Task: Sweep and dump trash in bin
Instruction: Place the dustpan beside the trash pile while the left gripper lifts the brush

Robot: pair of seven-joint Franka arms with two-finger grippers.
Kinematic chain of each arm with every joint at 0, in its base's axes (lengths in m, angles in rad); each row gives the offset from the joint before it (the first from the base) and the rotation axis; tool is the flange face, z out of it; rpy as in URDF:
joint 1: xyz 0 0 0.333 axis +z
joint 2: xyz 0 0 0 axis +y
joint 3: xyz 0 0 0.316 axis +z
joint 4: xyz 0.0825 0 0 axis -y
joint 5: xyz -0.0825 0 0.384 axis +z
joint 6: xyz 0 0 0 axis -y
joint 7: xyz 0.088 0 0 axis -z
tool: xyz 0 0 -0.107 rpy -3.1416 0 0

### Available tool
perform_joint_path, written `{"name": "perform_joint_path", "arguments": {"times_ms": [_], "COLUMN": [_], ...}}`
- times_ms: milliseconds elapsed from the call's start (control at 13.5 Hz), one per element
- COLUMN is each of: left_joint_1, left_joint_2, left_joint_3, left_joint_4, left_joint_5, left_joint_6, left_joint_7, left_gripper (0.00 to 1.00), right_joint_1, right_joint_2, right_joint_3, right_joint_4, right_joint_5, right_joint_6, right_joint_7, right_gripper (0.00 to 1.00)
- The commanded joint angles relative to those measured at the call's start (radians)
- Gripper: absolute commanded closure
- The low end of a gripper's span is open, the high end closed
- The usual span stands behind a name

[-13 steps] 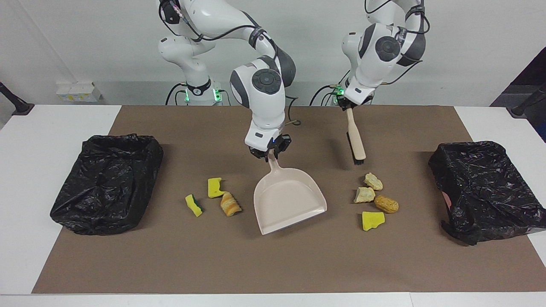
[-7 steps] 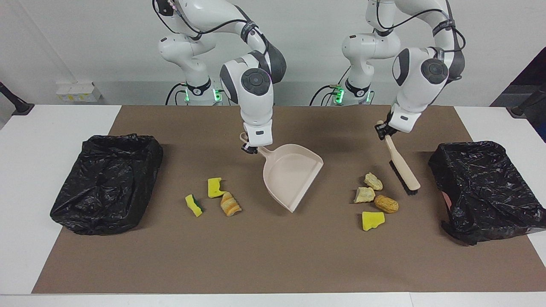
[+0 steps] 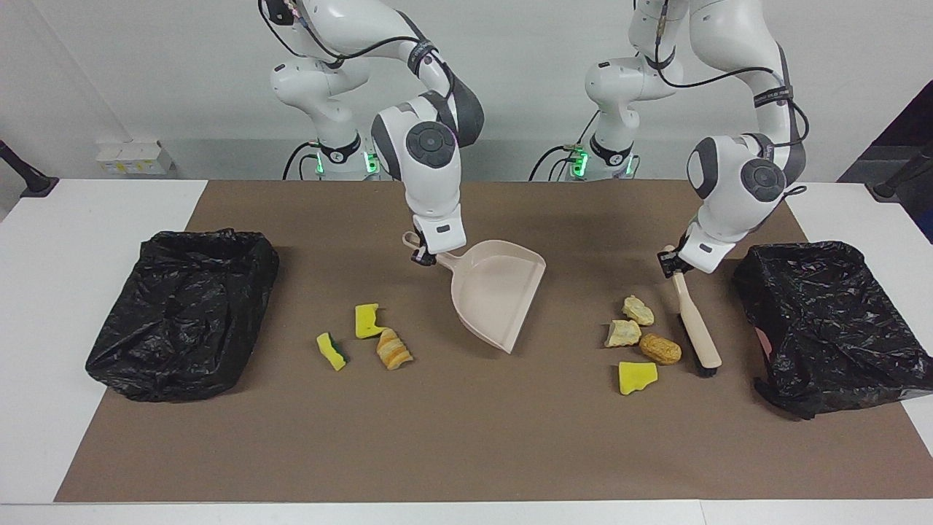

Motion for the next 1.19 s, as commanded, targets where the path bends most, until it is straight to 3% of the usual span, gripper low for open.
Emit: {"name": "perform_joint_path", "arguments": {"times_ms": [0, 297, 445, 815, 1112], "left_joint_1": [-0.047, -0.118, -0.175, -0.271, -0.235], "left_joint_2": [0.011, 0.015, 0.012, 0.002, -0.028], "left_joint_3": [0.005, 0.005, 0.006, 0.006, 0.019], "left_joint_4": [0.012, 0.001, 0.000, 0.016, 0.078], "left_joint_5": [-0.030, -0.108, -0.173, -0.285, -0.287], "left_joint_6": [0.017, 0.018, 0.015, -0.060, -0.164], "left_joint_7": [0.010, 0.007, -0.005, -0.021, -0.030], "left_gripper": [1.00, 1.00, 1.00, 1.00, 1.00], "right_joint_1": [-0.018, -0.009, -0.006, 0.023, 0.035], "right_joint_2": [-0.049, -0.029, -0.017, -0.015, 0.002], "right_joint_3": [0.009, 0.007, 0.007, 0.007, 0.006], "right_joint_4": [-0.128, -0.129, -0.126, -0.131, -0.129], "right_joint_5": [-0.009, -0.053, -0.136, -0.147, -0.150], "right_joint_6": [0.138, 0.170, 0.167, 0.138, 0.141], "right_joint_7": [-0.152, -0.272, -0.233, -0.051, -0.049], "right_gripper": [1.00, 1.00, 1.00, 1.00, 1.00]}}
